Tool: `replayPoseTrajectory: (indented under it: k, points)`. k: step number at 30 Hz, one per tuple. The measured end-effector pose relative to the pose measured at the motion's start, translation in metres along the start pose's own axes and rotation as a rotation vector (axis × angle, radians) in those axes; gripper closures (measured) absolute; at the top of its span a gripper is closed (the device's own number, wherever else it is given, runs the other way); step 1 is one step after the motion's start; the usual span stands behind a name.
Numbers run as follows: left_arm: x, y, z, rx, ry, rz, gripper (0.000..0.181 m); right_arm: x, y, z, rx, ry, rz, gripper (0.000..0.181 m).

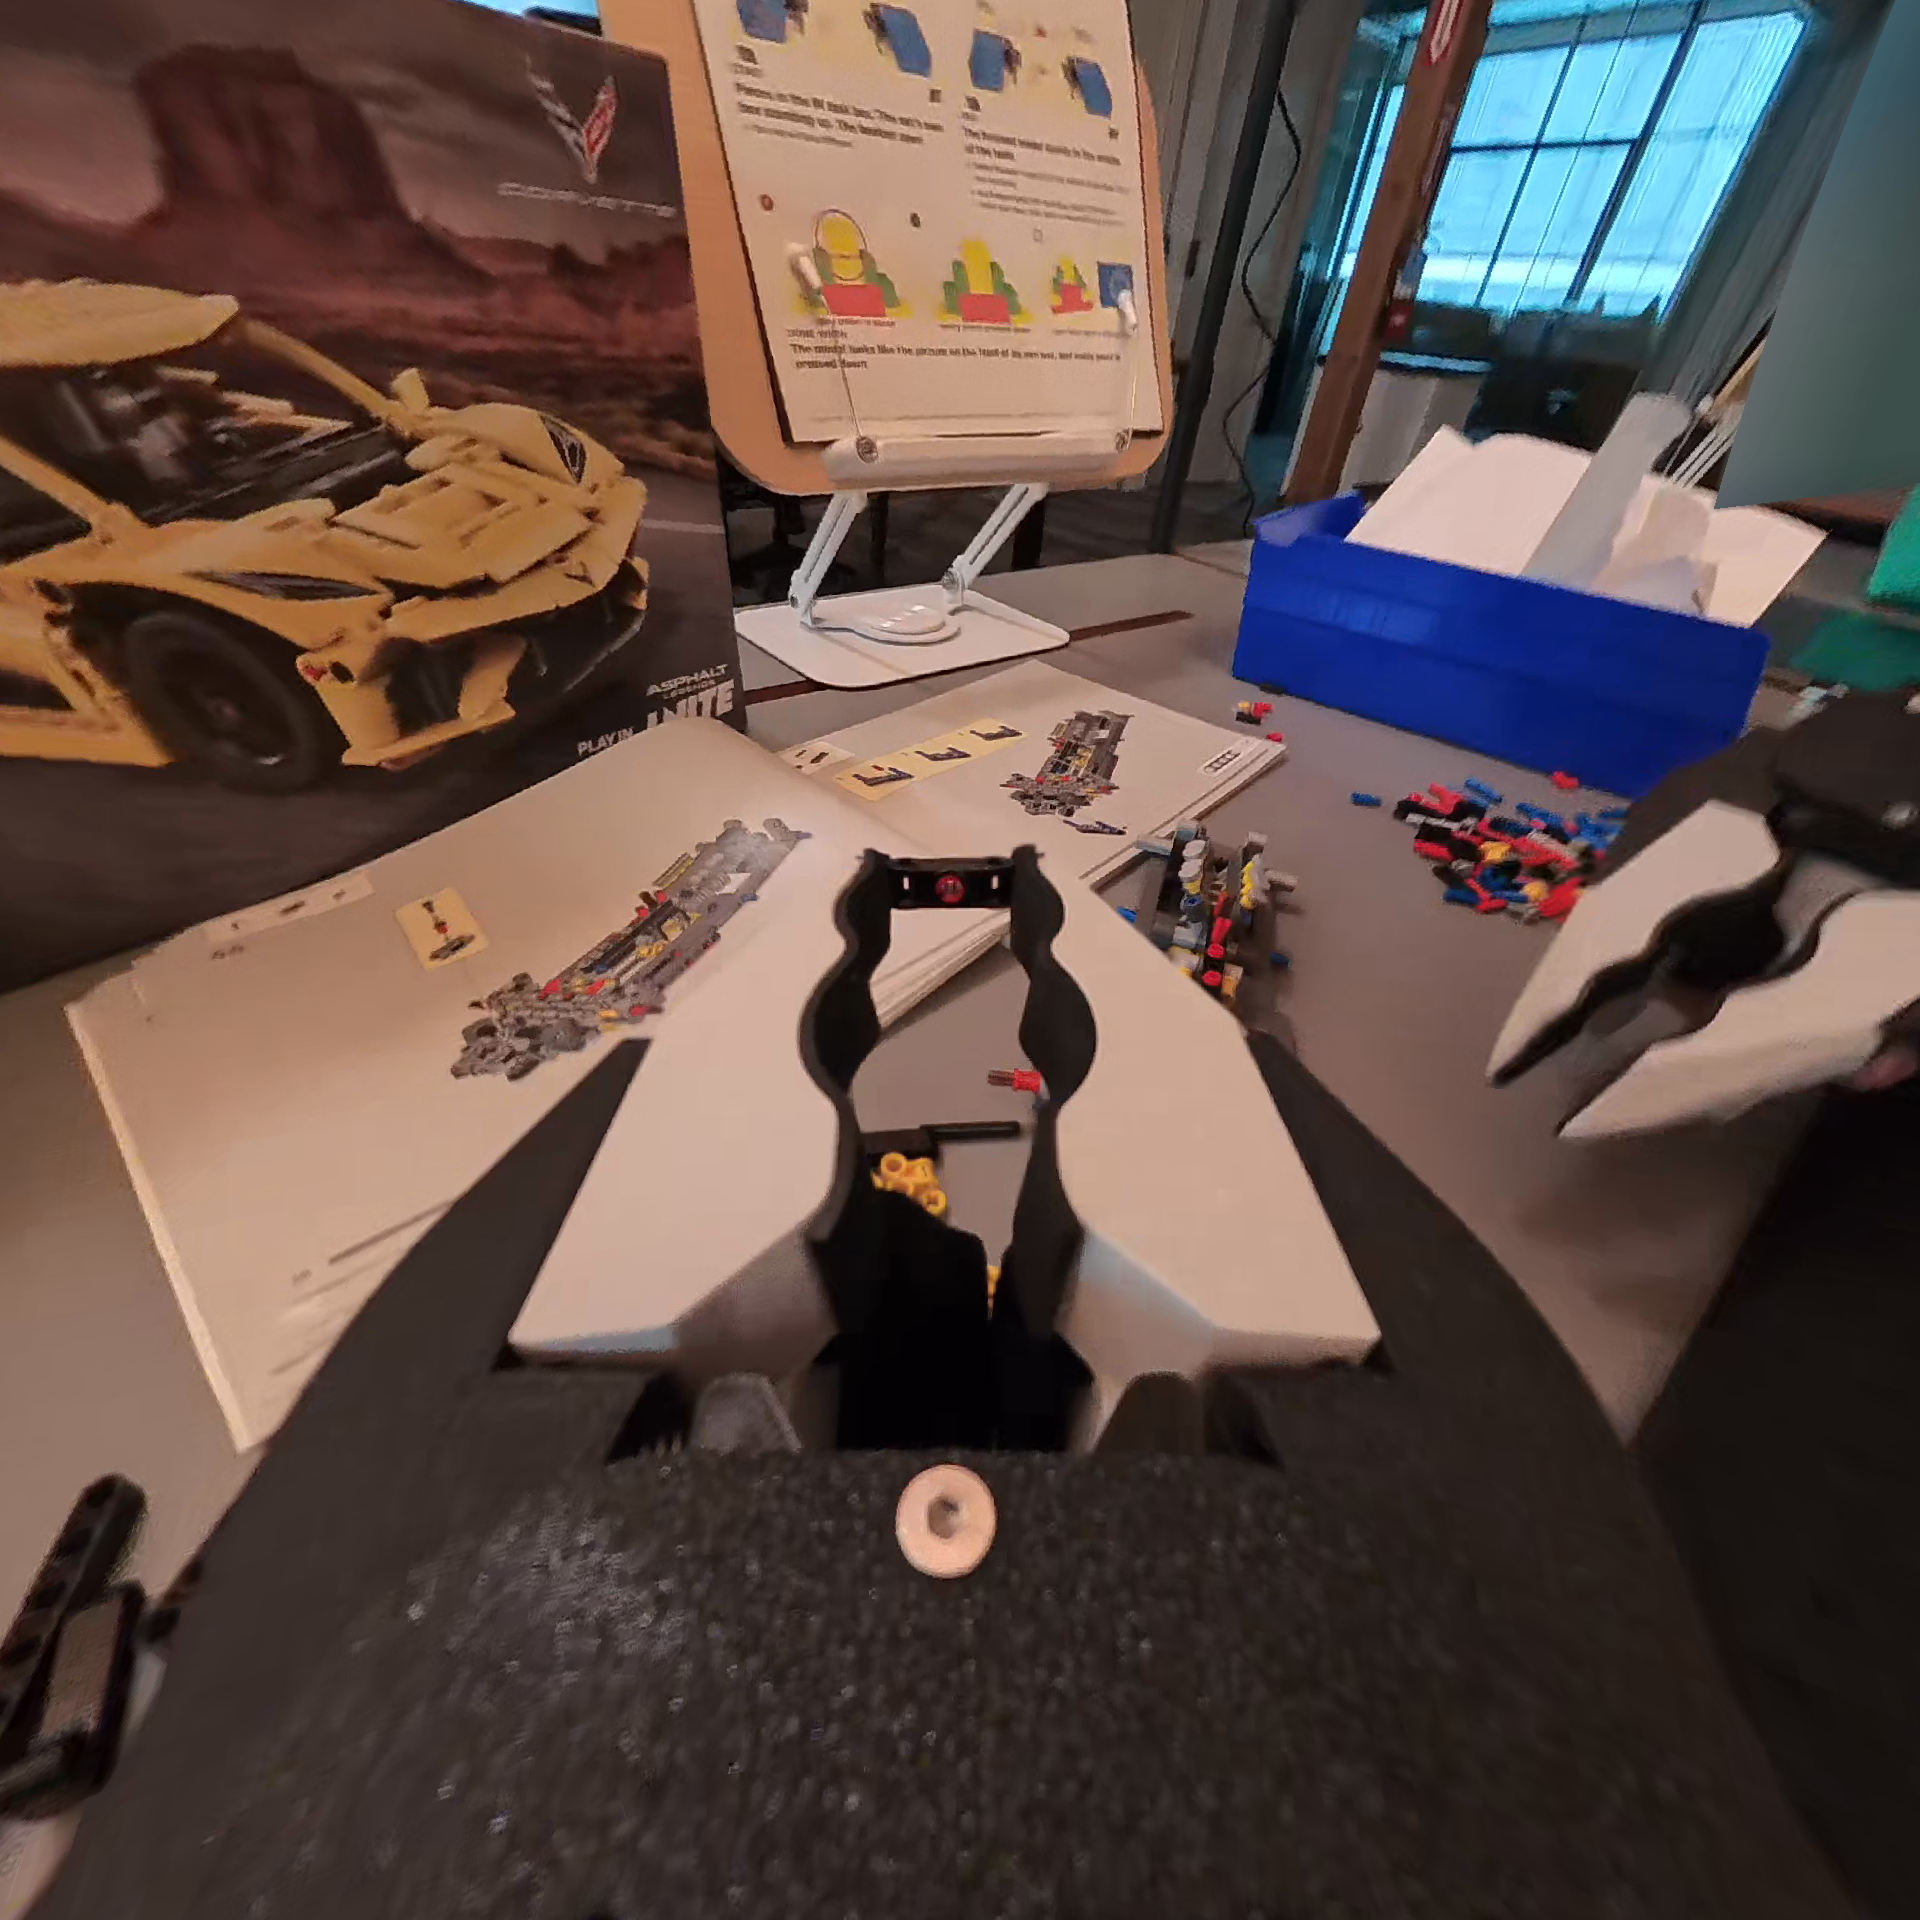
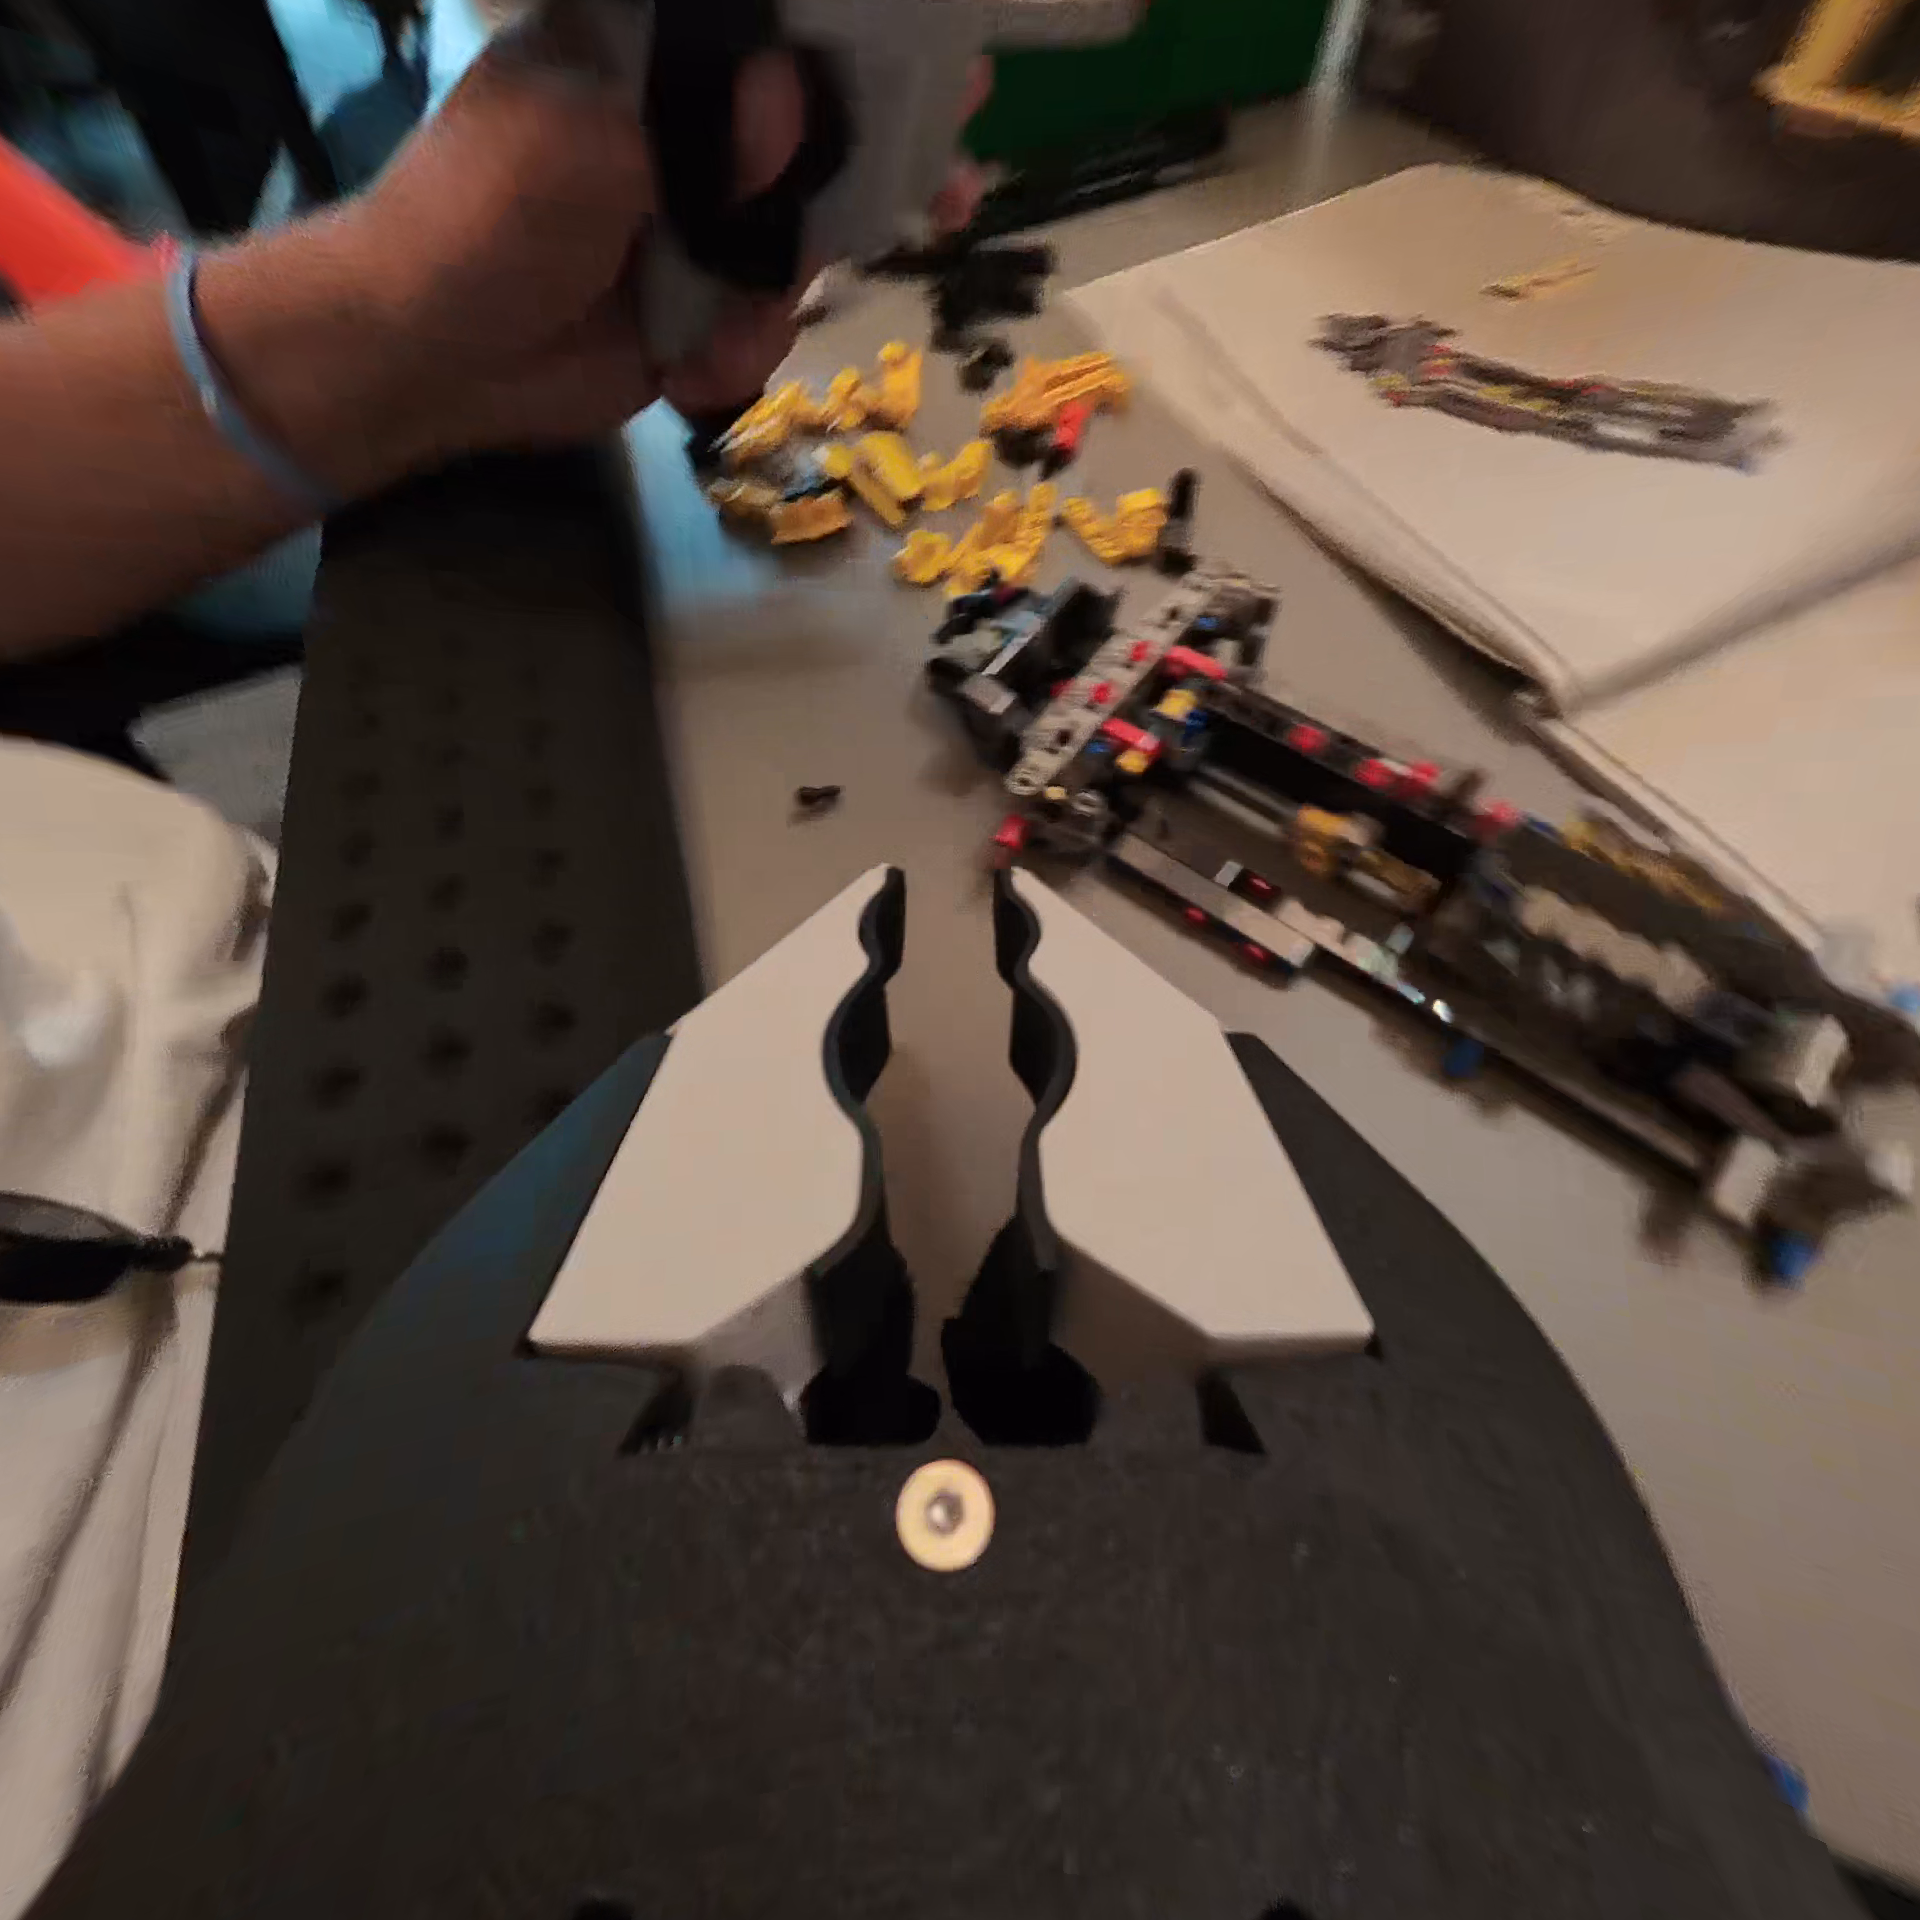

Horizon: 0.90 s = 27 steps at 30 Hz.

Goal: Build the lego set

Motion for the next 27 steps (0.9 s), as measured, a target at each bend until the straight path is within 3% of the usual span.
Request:
replayPoseTrajectory:
  k: [6,10,15,22,27]
  points:
    - [-0.002,0.006,-0.012,-0.004,0.041,-0.030,0.160,-0.017,-0.001,0.044,-0.176,-0.186,-0.236,0.164]
    - [0.000,0.009,-0.010,-0.016,0.070,-0.040,0.160,-0.009,-0.004,0.055,-0.260,-0.194,-0.180,0.163]
    - [0.005,0.011,-0.009,-0.023,0.080,0.000,0.160,-0.003,-0.003,0.061,-0.180,-0.043,-0.130,0.168]
    - [0.008,0.011,-0.009,-0.024,0.104,0.005,0.160,-0.006,-0.011,0.075,-0.177,-0.065,-0.260,0.171]
    - [0.006,0.012,-0.009,-0.024,0.104,-0.008,0.160,0.000,-0.011,0.084,-0.227,-0.118,-0.227,0.163]
Point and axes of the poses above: each gripper's, where its closed fingertips meet, z out along the fingers, y out of its underside, x = y × z across the jaws, the point moved 7 cm from there along -z, back along the fingers, and after that the axes turned 2 degrees about x, right-handed, at the moved point
